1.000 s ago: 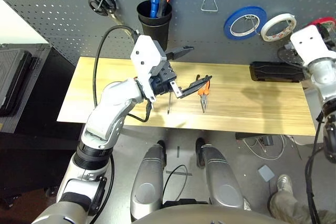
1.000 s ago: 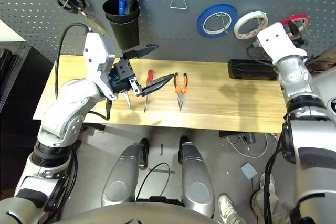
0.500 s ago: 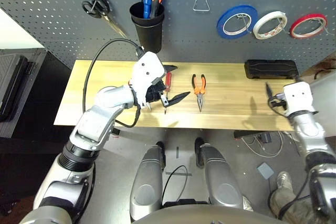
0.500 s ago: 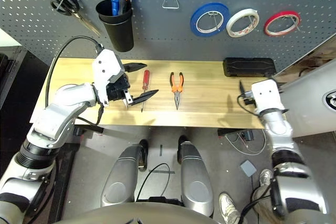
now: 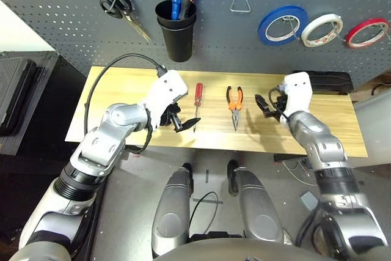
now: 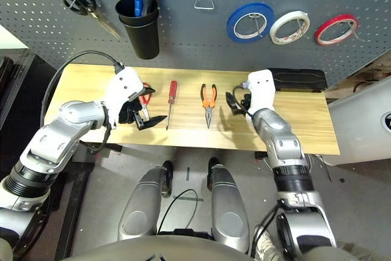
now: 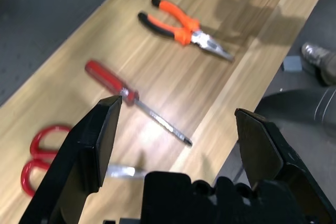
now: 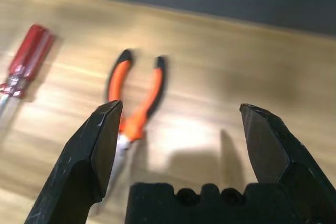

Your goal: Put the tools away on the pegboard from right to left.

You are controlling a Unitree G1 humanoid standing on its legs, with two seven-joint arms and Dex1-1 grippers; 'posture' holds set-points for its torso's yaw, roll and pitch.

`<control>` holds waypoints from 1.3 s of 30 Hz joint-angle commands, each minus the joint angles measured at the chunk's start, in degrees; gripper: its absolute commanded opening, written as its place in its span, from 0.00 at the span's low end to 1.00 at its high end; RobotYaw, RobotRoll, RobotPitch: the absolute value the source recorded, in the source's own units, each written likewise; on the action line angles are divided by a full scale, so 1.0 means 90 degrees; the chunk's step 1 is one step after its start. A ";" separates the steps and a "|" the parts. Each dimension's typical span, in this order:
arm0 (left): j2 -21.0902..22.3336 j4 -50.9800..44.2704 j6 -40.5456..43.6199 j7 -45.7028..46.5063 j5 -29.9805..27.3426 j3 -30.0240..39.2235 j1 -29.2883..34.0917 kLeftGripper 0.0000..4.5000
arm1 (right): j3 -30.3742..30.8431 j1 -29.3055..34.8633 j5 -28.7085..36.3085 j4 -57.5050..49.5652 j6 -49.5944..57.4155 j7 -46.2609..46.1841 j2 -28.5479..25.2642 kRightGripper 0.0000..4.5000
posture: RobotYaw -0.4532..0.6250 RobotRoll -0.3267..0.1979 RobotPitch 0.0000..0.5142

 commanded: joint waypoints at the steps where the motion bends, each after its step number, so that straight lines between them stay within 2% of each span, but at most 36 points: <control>1: 0.0120 -0.0192 0.0139 -0.0068 0.0078 -0.0115 0.0155 1.00 | -0.0019 -0.0312 -0.0065 0.0633 0.0571 -0.0291 0.0196 1.00 | 0.62 0.62 0.63; 6: 0.0116 -0.0263 0.0232 -0.0024 0.0084 -0.0099 0.0189 1.00 | -0.0202 -0.1145 -0.0188 0.2170 0.0458 -0.0736 0.0545 1.00 | 0.63 0.62 0.64; 15: 0.0112 -0.0352 0.0321 0.0035 0.0087 -0.0054 0.0230 1.00 | -0.0069 -0.1983 -0.0614 0.4514 -0.0459 -0.1018 0.0779 1.00 | 0.66 0.62 0.65; 26: 0.0131 -0.0440 0.0390 0.0137 0.0084 0.0005 0.0291 1.00 | -0.0063 -0.2651 -0.0811 0.5832 -0.0848 -0.1111 0.1122 1.00 | 0.68 0.62 0.66; 29: 0.0130 -0.0453 0.0396 0.0164 0.0079 0.0014 0.0305 1.00 | -0.0008 -0.2673 -0.0893 0.5882 -0.1034 -0.1114 0.1141 0.87 | 0.68 0.62 0.66; 35: 0.0131 -0.0463 0.0395 0.0193 0.0070 0.0015 0.0310 1.00 | 0.0034 -0.2593 -0.1014 0.5710 -0.1298 -0.1023 0.1027 0.42 | 0.68 0.62 0.67; 37: 0.0127 -0.0464 0.0391 0.0199 0.0064 0.0015 0.0312 1.00 | 0.0106 -0.2525 -0.1074 0.5509 -0.1411 -0.0896 0.0901 0.44 | 0.68 0.62 0.67; 39: 0.0116 -0.0469 0.0396 0.0207 0.0059 0.0014 0.0310 1.00 | 0.0200 -0.2435 -0.1152 0.5274 -0.1585 -0.0739 0.0738 0.52 | 0.68 0.62 0.68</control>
